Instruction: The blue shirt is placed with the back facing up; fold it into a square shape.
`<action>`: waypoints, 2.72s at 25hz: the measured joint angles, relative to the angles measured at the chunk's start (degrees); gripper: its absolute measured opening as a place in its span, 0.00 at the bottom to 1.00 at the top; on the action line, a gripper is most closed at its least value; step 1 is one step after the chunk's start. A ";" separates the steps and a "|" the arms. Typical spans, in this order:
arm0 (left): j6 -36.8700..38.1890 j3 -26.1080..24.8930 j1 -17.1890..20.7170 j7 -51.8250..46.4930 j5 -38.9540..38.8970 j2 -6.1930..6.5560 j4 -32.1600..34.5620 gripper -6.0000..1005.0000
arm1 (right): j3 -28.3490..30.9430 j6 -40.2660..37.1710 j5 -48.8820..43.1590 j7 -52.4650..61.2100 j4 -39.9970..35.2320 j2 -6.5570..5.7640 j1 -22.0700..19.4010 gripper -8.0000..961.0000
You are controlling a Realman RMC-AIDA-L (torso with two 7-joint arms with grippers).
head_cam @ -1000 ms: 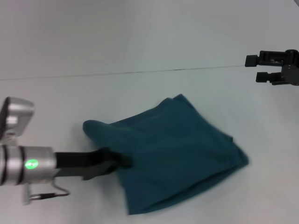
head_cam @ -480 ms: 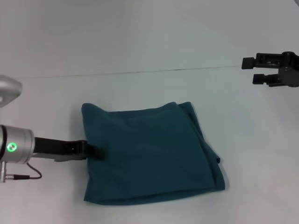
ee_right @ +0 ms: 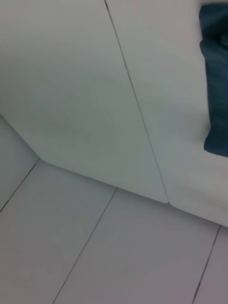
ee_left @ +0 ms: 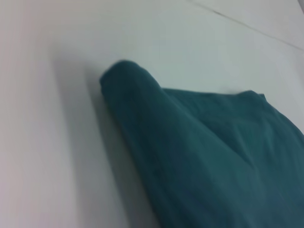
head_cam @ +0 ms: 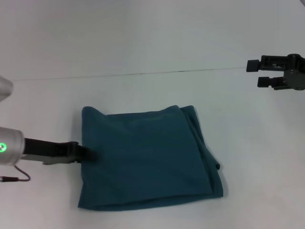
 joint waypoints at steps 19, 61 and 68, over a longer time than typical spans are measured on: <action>20.45 -16.29 10.76 24.29 -22.60 -1.28 -1.50 0.76 | -0.41 -5.18 -0.05 -22.35 -0.40 2.26 -2.20 0.98; 21.98 -8.63 10.63 43.92 -10.47 -5.90 1.65 0.75 | -8.85 -10.41 -10.68 -43.45 0.70 14.39 -2.67 0.98; 22.37 -8.60 10.44 43.92 -10.46 -5.85 1.64 0.75 | -8.80 -10.40 -10.68 -43.22 0.70 14.41 -2.36 0.98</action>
